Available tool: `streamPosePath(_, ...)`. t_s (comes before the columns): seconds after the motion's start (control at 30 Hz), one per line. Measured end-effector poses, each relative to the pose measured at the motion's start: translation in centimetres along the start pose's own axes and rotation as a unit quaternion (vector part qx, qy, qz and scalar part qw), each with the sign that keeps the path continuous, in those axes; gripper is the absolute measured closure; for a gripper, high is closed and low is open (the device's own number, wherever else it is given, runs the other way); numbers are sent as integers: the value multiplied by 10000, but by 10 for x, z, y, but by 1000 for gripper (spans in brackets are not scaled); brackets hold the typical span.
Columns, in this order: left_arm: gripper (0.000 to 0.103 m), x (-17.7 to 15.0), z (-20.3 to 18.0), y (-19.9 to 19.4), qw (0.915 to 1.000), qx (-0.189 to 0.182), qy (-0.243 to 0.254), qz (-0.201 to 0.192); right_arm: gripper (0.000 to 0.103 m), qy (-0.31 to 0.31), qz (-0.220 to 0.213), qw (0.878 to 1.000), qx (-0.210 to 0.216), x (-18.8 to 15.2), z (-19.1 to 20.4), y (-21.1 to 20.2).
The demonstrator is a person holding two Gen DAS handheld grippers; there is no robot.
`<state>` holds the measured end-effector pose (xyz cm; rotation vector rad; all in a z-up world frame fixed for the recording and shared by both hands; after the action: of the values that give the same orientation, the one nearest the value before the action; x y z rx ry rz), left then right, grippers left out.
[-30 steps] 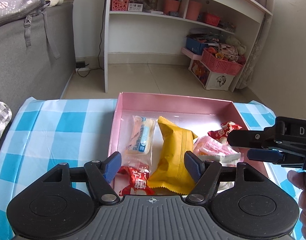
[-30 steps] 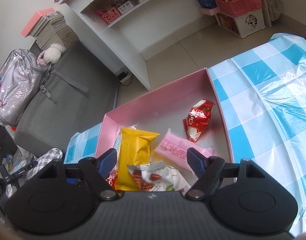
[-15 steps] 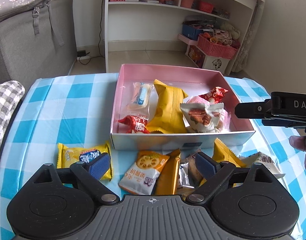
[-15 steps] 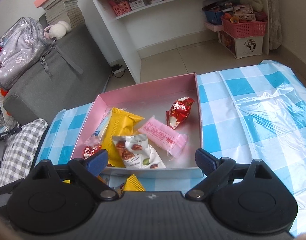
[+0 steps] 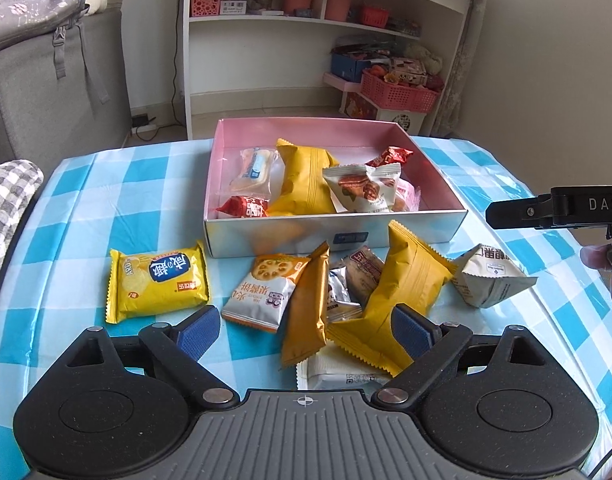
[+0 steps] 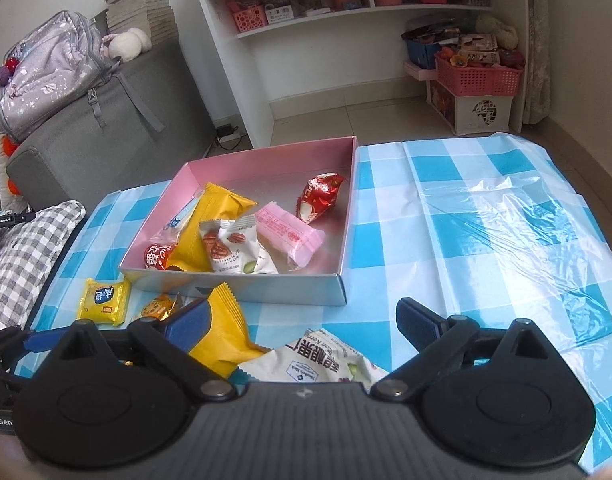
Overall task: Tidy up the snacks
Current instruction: 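Withdraw both tools from the box toward the remaining snacks, then grasp the yellow pillow pack with the left tool while the right tool grasps the white triangular packet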
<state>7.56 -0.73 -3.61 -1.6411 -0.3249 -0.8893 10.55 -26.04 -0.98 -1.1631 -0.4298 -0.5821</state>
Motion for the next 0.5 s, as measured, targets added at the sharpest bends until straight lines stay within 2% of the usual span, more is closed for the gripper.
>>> streamPosePath(0.27, 8, -11, -11, -3, 9992, -56, 388, -78, 2, -229, 44, 9994, -246, -16, -14, -1)
streamPosePath(0.5, 8, -18, -31, 0, 9942, -376, 972, -252, 2, -663, 95, 9977, -113, -34, -13, -2)
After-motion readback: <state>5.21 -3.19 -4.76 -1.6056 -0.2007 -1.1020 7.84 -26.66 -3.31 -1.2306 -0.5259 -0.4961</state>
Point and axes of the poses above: each gripper's, at about its wrist camera, not at the fingertips, and y roughly the way its jaws point, z to its left, x to its top, the point moved 3 cm from there along y, roughly the way its jaws point, and after that the axes turned 7 degrees about y, right-handed, at the moved point
